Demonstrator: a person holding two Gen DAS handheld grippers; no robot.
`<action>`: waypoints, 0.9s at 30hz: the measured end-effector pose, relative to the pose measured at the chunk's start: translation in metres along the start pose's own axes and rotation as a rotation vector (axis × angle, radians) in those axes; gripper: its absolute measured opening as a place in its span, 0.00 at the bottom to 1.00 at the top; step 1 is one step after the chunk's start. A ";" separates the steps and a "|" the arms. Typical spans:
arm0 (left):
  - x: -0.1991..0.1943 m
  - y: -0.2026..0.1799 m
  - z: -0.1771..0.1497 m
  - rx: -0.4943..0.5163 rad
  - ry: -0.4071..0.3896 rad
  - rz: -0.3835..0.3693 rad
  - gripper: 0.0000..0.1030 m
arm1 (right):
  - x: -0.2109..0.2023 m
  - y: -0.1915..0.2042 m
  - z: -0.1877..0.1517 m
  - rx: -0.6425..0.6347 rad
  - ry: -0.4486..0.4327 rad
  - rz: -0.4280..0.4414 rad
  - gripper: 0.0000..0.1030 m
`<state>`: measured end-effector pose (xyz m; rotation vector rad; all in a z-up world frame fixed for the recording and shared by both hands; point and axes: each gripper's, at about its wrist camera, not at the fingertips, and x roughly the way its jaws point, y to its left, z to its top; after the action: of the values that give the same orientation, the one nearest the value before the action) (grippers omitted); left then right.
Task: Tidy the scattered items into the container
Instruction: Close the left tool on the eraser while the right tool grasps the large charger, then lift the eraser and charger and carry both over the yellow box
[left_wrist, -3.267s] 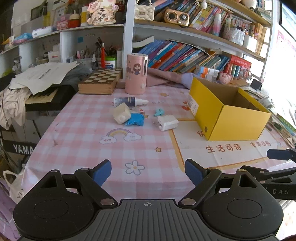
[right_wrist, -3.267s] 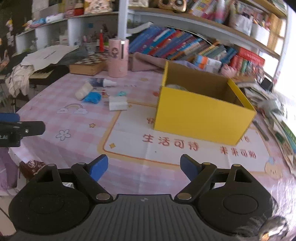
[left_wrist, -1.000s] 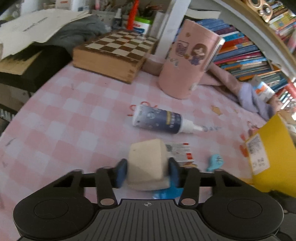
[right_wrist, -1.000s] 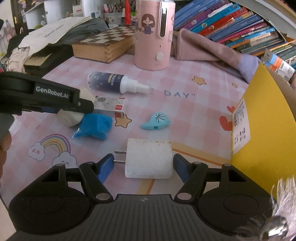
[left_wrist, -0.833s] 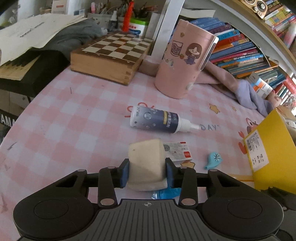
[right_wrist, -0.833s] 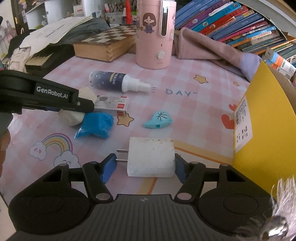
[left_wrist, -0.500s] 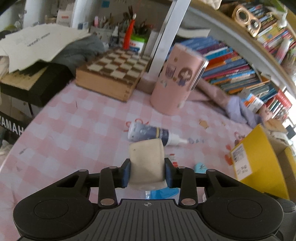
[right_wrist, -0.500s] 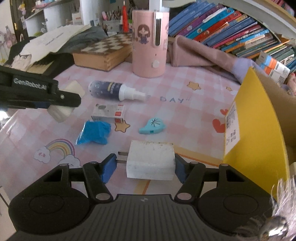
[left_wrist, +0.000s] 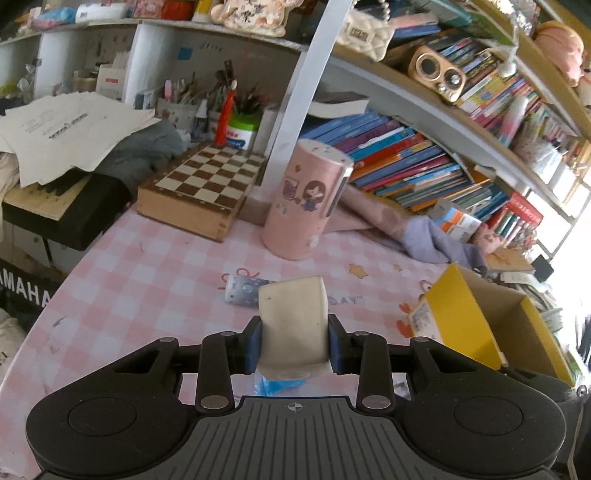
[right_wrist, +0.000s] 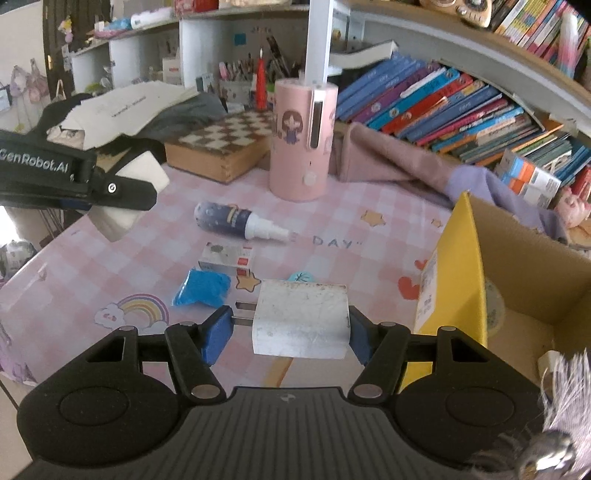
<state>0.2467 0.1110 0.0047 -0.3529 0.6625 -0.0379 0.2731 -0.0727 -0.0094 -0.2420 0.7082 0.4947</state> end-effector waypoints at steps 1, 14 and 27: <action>-0.004 0.000 -0.002 -0.005 -0.003 -0.006 0.32 | -0.004 0.000 -0.001 -0.001 -0.005 -0.001 0.61; -0.065 -0.004 -0.027 -0.014 -0.039 -0.051 0.32 | -0.064 0.013 -0.023 0.004 -0.061 -0.006 0.61; -0.119 -0.017 -0.068 0.005 -0.035 -0.091 0.31 | -0.118 0.028 -0.063 0.034 -0.068 -0.024 0.61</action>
<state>0.1126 0.0914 0.0311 -0.3778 0.6113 -0.1202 0.1464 -0.1140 0.0224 -0.2009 0.6458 0.4655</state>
